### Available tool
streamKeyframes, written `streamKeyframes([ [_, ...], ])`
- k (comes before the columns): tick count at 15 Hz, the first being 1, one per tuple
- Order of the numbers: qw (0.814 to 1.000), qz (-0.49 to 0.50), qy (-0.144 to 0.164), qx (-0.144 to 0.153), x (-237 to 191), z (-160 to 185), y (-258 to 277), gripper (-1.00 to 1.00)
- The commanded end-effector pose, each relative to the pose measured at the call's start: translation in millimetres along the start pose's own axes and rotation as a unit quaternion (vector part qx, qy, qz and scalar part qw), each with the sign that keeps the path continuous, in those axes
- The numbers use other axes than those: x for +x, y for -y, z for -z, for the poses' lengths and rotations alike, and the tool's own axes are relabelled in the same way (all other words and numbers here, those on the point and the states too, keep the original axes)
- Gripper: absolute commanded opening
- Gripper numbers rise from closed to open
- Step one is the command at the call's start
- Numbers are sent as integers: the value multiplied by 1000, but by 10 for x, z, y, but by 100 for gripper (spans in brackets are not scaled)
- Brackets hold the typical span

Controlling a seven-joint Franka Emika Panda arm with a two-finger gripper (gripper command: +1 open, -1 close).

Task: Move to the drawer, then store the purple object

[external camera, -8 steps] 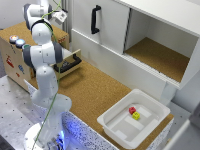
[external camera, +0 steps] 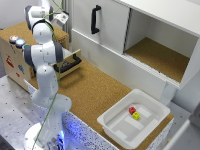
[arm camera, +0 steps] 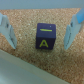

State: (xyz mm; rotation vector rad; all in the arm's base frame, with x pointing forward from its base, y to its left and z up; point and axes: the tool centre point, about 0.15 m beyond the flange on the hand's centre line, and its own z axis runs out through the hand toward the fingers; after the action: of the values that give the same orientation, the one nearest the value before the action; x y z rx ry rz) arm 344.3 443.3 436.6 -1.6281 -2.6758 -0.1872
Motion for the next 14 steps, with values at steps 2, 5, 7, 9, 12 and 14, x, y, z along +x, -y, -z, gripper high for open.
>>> streamKeyframes([
  [2,999,-6,42,34,306,-101,-199,100],
  [5,998,-1,48,40,382,-116,-187,-100],
  [7,998,-2,56,42,367,-130,-183,-100],
  [9,997,-3,61,42,331,-133,-181,-100],
  [12,997,-4,68,39,271,-125,-209,-100],
  [14,997,-6,67,35,220,-98,-235,-100],
])
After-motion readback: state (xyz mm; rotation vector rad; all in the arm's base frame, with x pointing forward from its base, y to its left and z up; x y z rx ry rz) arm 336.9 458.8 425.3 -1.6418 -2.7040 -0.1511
